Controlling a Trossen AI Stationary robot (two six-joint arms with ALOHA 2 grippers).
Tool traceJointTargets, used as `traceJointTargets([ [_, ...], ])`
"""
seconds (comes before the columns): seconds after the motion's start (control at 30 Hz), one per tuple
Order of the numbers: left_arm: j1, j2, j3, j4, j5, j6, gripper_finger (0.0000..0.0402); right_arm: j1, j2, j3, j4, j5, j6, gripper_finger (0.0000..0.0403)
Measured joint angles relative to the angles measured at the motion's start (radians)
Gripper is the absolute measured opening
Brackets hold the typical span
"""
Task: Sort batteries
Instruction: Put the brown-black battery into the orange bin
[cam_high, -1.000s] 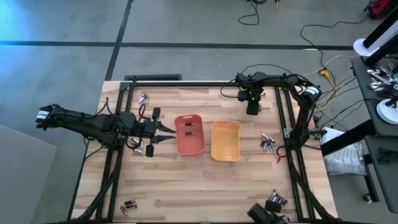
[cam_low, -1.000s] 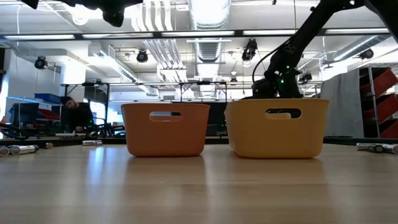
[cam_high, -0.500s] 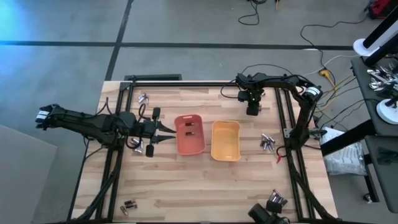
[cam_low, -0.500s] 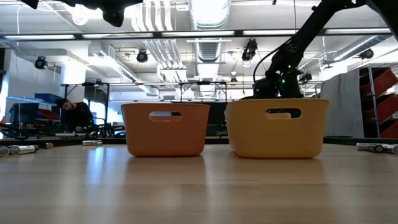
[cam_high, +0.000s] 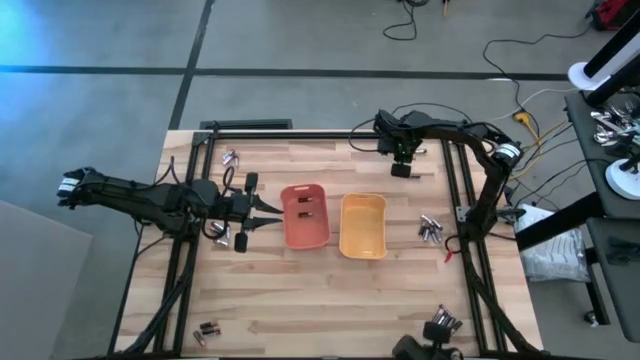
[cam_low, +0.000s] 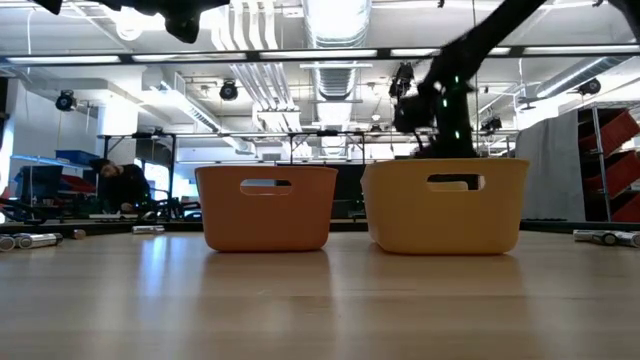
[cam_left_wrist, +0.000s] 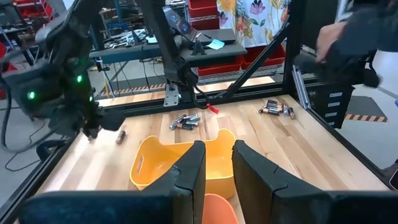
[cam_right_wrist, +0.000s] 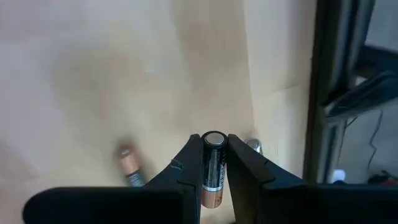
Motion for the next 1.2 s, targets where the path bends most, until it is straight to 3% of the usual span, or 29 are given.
traceJointTargets([
  [0.27, 0.0, 0.0, 0.0, 0.0, 0.0, 0.0, 0.0061, 0.273, -0.184, 0.034, -0.016, -0.004, 0.095, 0.0044],
  [0.57, 0.0, 0.0, 0.0, -0.001, 0.0, 0.0, 0.0061, 0.585, -0.302, 0.035, 0.118, -0.008, 0.237, 0.0044],
  [0.9, 0.0, 0.0, 0.0, -0.001, 0.0, 0.0, 0.0061, 0.766, -0.194, 0.034, 0.439, -0.074, 0.302, 0.0043],
  [1.2, 0.0, 0.0, 0.0, 0.0, 0.0, 0.0, 0.0061, 0.776, -0.026, 0.033, 0.824, -0.172, 0.265, 0.0038],
])
